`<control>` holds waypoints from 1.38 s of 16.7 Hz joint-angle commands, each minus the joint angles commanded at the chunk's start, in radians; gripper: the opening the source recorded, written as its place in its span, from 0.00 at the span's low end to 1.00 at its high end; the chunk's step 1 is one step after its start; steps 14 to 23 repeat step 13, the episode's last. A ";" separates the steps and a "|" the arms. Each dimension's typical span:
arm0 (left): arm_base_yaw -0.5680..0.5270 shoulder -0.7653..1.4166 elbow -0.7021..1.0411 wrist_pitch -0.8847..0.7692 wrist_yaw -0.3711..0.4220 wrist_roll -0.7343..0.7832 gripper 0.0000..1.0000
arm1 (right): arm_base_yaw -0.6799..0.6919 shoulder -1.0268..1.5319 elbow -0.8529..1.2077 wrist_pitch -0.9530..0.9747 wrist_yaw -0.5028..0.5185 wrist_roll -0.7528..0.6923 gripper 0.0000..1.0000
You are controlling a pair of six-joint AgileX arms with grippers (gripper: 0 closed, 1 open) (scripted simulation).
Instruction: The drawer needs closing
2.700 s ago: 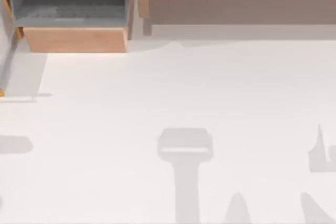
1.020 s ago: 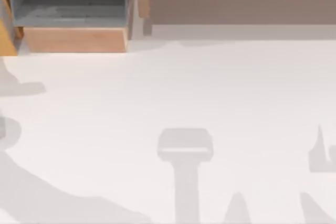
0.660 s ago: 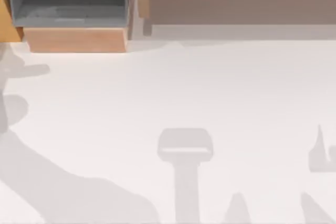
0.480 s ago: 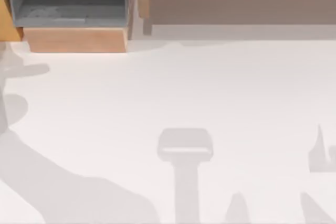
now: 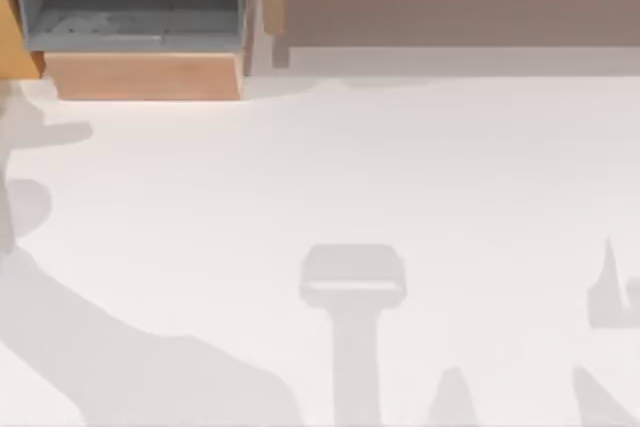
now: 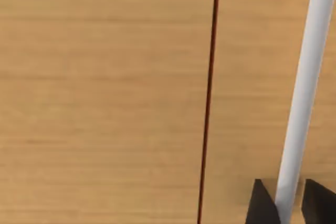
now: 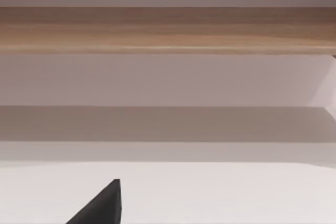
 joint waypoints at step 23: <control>0.000 0.000 0.000 0.000 0.000 0.000 1.00 | 0.000 0.000 0.000 0.000 0.000 0.000 1.00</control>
